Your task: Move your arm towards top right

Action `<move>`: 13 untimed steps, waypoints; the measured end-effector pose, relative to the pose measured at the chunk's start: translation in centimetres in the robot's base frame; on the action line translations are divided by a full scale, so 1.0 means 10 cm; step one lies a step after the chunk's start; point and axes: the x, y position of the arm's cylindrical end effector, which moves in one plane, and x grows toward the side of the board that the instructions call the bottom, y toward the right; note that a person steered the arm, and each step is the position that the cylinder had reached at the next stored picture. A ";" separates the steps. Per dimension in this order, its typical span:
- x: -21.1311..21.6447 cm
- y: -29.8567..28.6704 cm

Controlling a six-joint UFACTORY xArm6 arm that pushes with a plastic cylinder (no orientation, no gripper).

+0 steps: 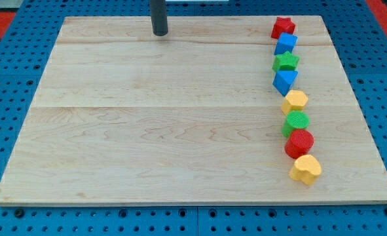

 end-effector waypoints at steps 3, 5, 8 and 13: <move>-0.45 0.84; -0.47 1.42; -0.47 2.03; -0.47 3.42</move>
